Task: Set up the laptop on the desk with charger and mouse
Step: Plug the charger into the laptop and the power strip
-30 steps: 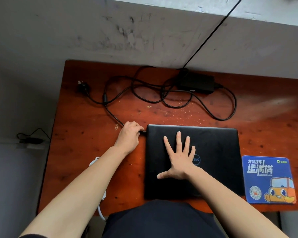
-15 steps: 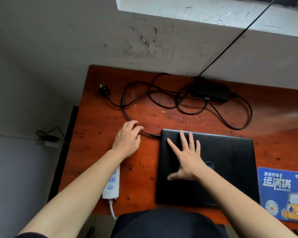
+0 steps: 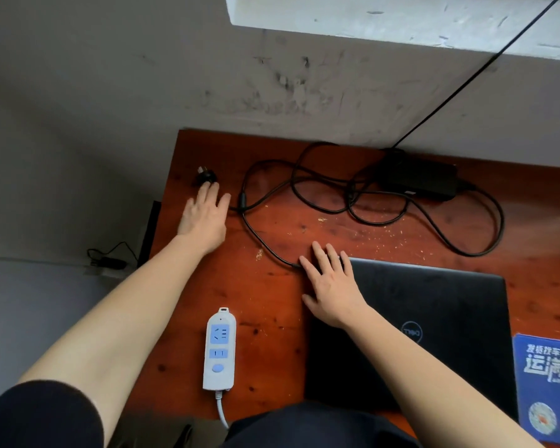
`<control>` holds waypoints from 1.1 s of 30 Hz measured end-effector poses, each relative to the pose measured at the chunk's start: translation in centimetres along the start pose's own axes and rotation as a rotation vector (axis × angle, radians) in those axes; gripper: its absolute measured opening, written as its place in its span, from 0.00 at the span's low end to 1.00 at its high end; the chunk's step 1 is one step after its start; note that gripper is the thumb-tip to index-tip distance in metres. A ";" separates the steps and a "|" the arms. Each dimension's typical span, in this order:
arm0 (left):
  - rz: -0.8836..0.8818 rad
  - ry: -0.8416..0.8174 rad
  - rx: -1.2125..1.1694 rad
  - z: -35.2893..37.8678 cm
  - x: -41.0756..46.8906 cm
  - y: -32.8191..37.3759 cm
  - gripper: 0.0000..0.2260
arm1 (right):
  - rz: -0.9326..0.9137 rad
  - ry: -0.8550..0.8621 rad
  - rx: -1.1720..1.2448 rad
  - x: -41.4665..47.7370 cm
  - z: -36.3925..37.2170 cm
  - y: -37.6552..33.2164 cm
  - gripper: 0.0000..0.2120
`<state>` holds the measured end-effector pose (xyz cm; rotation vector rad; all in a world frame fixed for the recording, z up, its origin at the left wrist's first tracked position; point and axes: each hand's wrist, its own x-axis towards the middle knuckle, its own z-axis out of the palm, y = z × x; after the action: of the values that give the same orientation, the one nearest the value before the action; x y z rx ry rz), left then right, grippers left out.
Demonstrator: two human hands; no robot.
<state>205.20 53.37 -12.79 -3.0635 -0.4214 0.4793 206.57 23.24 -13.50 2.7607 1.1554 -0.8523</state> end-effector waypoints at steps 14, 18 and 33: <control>-0.062 -0.035 0.161 -1.0 -1.5 -1.4 0.15 | -0.005 -0.027 0.089 0.1 -0.7 0.6 0.35; -0.083 0.025 0.016 1.6 -7.3 0.5 0.14 | 0.073 0.027 0.199 -0.2 -1.4 -0.5 0.36; 0.129 0.437 -0.320 1.9 -18.6 3.1 0.22 | -0.309 0.027 -0.011 -2.0 -2.3 -8.2 0.22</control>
<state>188.37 45.33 -9.25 -3.3748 -0.3091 -0.2910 201.03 28.42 -9.11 2.6318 1.6150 -0.8276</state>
